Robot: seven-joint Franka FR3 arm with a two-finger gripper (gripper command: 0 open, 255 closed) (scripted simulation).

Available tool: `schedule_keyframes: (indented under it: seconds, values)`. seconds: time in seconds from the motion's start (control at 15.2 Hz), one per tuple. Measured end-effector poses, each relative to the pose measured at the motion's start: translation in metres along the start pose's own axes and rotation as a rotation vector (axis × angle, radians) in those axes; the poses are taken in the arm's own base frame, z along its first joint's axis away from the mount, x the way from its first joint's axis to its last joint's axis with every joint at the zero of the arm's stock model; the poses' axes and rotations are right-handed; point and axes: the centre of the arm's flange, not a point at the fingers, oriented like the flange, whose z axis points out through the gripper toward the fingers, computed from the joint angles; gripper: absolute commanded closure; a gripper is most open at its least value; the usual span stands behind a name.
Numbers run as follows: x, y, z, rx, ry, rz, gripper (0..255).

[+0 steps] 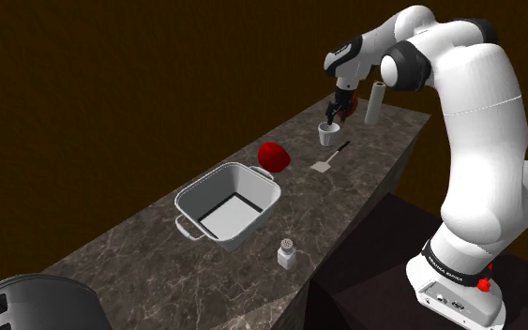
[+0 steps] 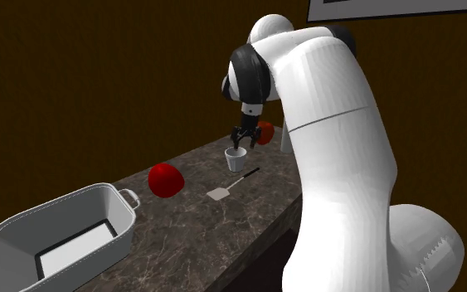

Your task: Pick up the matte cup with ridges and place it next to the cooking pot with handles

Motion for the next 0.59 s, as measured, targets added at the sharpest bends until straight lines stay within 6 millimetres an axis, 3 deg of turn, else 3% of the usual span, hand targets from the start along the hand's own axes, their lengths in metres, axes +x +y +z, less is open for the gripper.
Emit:
schedule_keyframes:
  seconds: [0.33,0.59]
  values:
    - [0.000,0.001,0.023,0.000,0.000,0.000,0]
    - [0.000,0.001,0.025,0.000,0.000,0.000,0]
